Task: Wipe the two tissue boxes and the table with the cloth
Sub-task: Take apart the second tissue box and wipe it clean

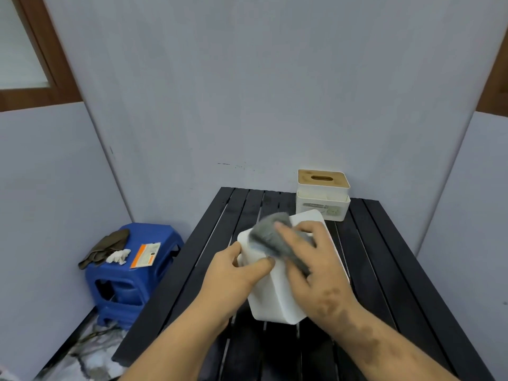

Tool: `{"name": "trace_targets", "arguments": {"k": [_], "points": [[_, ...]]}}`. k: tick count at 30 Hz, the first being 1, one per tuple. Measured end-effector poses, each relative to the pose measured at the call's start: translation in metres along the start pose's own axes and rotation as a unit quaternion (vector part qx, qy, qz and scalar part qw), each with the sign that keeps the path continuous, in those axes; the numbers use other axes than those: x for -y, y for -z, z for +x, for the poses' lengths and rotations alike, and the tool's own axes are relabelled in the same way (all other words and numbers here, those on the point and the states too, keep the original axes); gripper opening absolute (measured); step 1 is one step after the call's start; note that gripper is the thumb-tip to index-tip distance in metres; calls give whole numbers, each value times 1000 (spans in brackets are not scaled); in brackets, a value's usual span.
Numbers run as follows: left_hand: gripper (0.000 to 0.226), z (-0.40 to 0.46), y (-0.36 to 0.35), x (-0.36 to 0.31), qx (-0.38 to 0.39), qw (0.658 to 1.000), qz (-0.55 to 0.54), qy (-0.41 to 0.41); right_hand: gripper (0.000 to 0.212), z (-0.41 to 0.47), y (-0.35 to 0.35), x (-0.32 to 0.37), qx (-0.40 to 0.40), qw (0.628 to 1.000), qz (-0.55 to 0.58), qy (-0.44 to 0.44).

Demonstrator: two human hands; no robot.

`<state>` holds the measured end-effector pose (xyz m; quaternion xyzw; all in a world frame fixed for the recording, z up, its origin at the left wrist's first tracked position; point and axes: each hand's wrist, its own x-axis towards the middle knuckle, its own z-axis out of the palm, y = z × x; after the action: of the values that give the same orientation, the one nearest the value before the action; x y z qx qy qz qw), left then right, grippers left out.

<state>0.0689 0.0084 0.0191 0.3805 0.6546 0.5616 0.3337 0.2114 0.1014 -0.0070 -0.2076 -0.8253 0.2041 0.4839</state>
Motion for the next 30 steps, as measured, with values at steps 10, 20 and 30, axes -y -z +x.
{"name": "trace_targets", "arguments": {"k": [10,20,30], "points": [[14,-2,2,4,-8,1000,-2,7,46,-6,15,-10,-20,995,-50,-87],[15,1,3,3,-26,999,-16,37,46,-35,27,6,66,995,-48,-65],[20,1,1,5,-31,999,9,37,50,-54,37,-6,56,989,-106,-89]]}}
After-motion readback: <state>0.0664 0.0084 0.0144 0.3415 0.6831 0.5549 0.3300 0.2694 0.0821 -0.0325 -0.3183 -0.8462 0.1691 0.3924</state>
